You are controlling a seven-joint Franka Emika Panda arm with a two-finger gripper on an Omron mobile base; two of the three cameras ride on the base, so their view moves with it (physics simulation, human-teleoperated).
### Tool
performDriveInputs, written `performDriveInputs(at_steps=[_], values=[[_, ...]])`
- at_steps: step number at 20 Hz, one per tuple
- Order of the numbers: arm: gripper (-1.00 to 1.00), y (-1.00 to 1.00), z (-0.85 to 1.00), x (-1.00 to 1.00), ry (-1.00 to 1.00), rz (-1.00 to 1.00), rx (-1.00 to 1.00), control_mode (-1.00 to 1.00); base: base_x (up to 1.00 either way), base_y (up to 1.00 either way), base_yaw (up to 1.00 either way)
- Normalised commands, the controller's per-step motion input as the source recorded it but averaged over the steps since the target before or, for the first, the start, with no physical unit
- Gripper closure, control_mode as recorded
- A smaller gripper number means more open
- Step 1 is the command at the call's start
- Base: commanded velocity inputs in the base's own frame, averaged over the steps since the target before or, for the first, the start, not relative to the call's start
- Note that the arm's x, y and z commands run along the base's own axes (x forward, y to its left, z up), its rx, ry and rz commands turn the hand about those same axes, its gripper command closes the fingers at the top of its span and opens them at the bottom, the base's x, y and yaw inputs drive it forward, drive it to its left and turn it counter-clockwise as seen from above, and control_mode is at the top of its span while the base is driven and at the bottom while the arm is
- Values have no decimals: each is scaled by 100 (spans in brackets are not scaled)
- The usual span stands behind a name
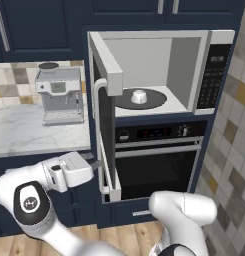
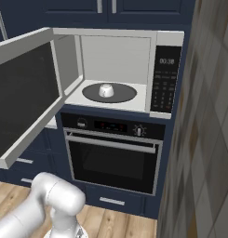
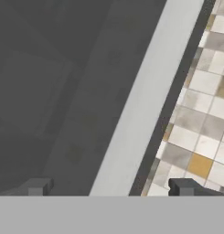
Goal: Pick the mug from the counter and place it inside the microwave. Then close the microwave.
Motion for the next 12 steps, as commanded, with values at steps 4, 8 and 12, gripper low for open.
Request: performDriveInputs(at_steps=[4, 8, 12], values=[[-100, -40, 15, -21, 0, 0, 0, -100, 0, 0, 0], [-100, -52, 8, -3, 0, 0, 0, -100, 0, 0, 0], [-100, -56, 7, 0, 1, 0, 0, -100, 0, 0, 0]])
